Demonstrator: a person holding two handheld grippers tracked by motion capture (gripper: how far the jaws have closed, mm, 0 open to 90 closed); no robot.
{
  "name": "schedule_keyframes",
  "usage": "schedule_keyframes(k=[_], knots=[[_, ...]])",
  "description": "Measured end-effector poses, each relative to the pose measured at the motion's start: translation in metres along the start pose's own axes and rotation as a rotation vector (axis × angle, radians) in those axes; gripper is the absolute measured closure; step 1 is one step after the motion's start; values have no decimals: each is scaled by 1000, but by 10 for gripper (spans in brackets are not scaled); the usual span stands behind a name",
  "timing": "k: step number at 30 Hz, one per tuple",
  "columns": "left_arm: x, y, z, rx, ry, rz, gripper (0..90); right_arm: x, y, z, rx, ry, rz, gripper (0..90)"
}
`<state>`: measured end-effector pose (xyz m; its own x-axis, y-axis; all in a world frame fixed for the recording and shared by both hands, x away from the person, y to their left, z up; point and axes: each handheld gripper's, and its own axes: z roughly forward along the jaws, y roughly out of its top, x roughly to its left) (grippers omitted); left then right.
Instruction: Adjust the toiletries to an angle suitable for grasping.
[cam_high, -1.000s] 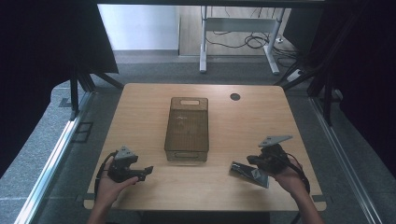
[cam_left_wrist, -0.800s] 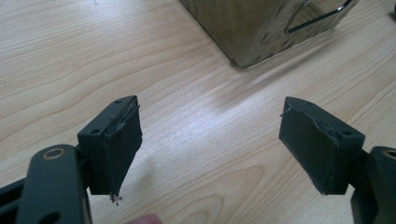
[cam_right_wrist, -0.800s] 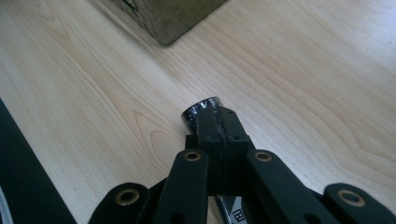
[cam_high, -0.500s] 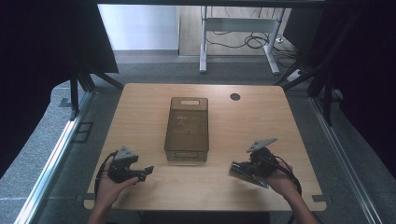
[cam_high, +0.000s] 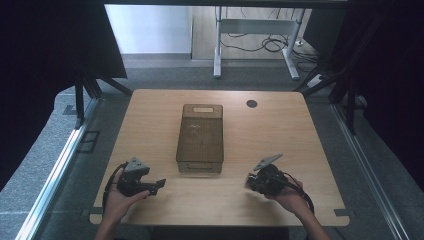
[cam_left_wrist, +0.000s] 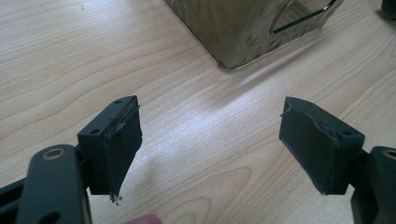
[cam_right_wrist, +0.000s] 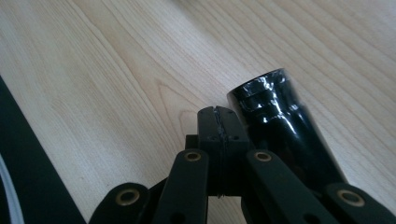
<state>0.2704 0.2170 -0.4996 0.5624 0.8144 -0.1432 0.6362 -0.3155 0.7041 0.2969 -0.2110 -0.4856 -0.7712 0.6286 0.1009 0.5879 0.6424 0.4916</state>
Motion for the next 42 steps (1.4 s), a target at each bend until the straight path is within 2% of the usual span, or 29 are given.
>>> schedule_keyframes(k=[8,14,26,35,42], knots=[[-2,0,2,8,-2,7,213,0,7,13,41,11,-12,892],[0,0,1,2,-3,1,213,-3,10,19,61,-6,-14,892],[0,0,2,8,-3,3,213,-11,14,20,45,-22,9,892],[1,-1,2,8,-3,-2,213,-21,20,23,30,-41,51,892],[1,-1,3,13,-4,1,213,-24,21,23,22,-46,56,892]])
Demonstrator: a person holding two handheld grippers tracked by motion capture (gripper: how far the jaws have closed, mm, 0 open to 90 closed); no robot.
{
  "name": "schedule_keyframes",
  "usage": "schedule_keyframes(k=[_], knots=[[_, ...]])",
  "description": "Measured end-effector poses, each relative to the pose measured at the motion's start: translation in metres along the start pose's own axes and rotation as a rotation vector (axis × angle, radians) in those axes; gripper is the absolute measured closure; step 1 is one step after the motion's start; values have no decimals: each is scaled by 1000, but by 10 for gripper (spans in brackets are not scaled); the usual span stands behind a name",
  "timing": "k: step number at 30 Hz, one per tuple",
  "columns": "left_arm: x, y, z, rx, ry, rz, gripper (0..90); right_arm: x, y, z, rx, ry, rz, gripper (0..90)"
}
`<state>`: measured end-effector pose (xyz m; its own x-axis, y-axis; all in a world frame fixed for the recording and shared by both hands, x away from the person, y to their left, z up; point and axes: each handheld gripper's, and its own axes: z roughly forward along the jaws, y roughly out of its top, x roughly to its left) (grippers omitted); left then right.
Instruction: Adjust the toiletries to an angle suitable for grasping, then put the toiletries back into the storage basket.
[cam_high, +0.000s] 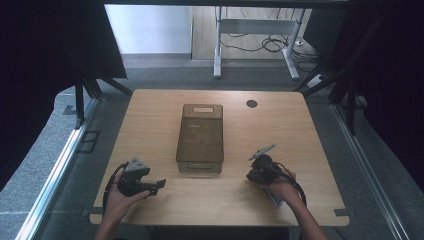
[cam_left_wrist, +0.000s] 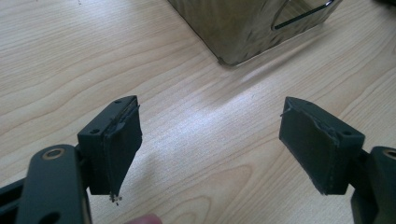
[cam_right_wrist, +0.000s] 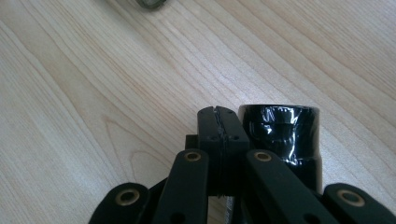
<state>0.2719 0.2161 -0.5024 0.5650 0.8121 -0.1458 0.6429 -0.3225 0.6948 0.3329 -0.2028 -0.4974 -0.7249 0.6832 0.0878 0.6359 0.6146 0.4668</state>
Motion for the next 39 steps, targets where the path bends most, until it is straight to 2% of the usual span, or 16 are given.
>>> schedule_keyframes(k=[13,17,18,19,21,23,27,35,39], knots=[[-3,0,2,7,-5,11,211,3,-4,-17,-58,6,0,868],[-2,1,1,4,-5,13,211,3,-7,-26,-88,1,-1,802],[-2,1,1,3,-4,14,212,2,-9,-31,-100,-13,-3,736],[-2,1,1,3,-4,14,212,2,-9,-31,-100,-13,-3,736],[-2,1,1,4,-4,15,212,3,-12,-37,-110,-31,-4,656],[-2,1,2,4,-4,19,212,3,-13,-38,-114,-35,0,630],[-4,1,1,3,-6,22,212,1,-18,-45,-125,-59,27,533],[-4,1,2,4,-8,21,211,-6,-27,-50,-116,-88,81,448],[-5,1,2,8,-13,22,210,-9,-29,-52,-89,-92,103,408]])
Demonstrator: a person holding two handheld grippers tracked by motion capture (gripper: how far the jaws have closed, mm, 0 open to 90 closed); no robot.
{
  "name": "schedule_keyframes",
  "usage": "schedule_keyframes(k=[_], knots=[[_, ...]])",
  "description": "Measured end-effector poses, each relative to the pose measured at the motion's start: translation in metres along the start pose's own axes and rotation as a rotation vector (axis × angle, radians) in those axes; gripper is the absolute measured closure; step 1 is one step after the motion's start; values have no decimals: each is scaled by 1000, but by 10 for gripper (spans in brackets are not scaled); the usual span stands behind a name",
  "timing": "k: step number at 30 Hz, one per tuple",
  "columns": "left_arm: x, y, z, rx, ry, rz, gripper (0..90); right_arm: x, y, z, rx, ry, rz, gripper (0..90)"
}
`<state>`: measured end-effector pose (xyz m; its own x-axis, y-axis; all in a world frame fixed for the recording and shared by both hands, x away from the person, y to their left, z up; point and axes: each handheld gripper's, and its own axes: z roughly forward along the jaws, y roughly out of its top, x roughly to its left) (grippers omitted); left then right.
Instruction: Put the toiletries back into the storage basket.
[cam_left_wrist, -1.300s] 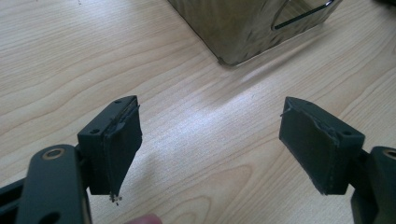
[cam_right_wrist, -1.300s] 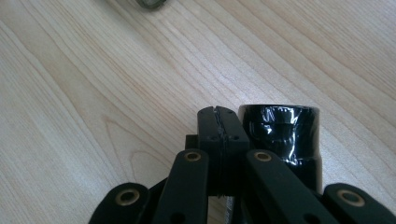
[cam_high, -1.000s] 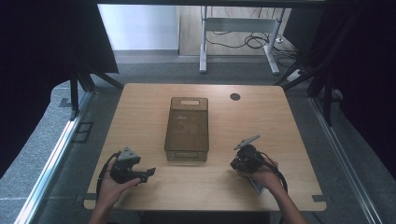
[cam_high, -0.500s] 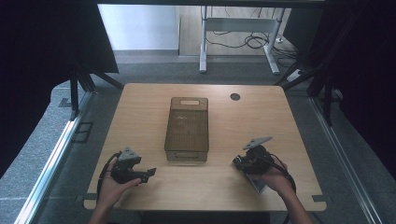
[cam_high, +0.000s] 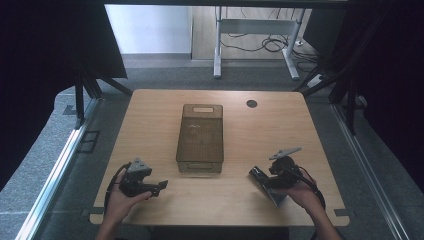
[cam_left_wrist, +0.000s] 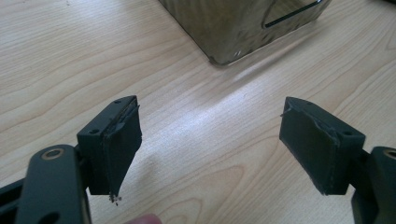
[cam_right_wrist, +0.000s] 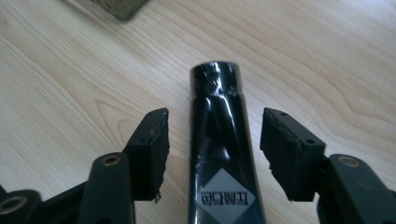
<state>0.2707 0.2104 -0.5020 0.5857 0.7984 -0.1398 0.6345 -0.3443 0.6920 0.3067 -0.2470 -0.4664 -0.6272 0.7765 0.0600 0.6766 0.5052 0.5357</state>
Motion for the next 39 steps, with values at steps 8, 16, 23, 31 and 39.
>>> schedule_keyframes(k=[8,16,23,31,39], knots=[[0,1,-3,-7,-5,5,210,-7,-2,0,35,-25,34,357],[0,0,-3,-5,-1,-3,209,-5,-3,14,95,-17,32,344],[0,0,-2,-3,-2,0,209,-2,-5,25,150,-28,20,353],[-1,0,-2,-2,-3,2,209,1,-6,34,198,-39,1,361],[0,0,-3,-3,-1,-1,208,2,-6,39,230,-61,-13,398]])
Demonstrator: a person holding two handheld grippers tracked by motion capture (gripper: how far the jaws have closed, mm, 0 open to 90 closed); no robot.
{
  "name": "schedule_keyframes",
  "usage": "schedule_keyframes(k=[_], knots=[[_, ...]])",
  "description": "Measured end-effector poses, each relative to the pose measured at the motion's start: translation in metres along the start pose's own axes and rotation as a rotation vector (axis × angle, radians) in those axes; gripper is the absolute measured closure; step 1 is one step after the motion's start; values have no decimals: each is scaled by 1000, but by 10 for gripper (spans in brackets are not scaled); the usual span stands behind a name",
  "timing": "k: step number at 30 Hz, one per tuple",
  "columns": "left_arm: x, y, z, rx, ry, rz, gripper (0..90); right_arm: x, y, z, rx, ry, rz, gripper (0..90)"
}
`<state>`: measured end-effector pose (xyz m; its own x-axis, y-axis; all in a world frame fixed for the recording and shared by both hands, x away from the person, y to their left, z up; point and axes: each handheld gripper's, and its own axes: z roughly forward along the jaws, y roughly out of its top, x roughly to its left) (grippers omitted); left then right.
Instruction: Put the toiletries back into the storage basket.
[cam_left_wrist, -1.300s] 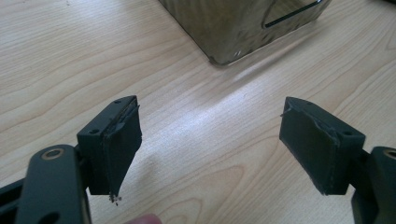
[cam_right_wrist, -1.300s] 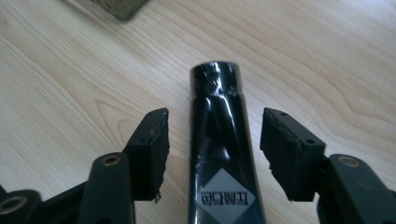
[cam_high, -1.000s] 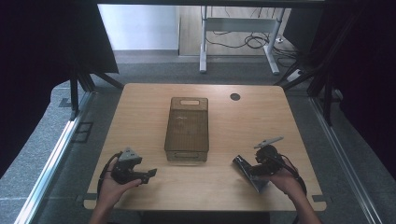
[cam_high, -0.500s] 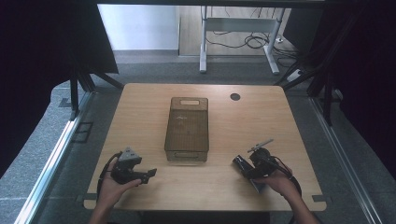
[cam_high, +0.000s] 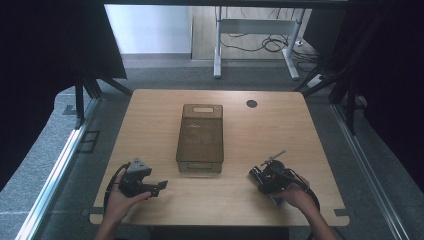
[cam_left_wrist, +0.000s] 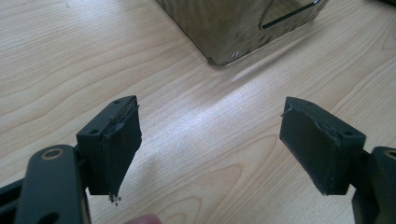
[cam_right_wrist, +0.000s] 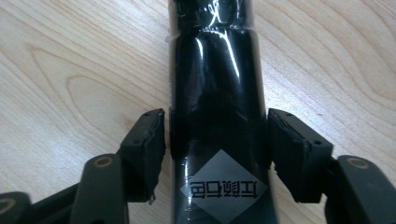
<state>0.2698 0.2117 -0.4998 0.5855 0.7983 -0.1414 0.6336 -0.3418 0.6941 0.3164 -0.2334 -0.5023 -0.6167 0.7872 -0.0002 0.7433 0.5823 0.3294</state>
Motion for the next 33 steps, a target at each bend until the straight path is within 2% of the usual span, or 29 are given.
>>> schedule_keyframes(k=[10,14,25,31,33], knots=[[0,0,0,2,-2,2,208,2,1,3,15,-22,-11,416],[0,0,0,1,-3,1,208,-1,2,3,22,-1,-3,425],[0,0,0,0,-1,-1,208,-1,8,4,71,5,-27,438],[1,0,0,-1,2,-2,208,-5,11,3,80,35,-13,443],[1,0,-1,-1,1,-2,209,-6,12,1,74,60,-3,445]])
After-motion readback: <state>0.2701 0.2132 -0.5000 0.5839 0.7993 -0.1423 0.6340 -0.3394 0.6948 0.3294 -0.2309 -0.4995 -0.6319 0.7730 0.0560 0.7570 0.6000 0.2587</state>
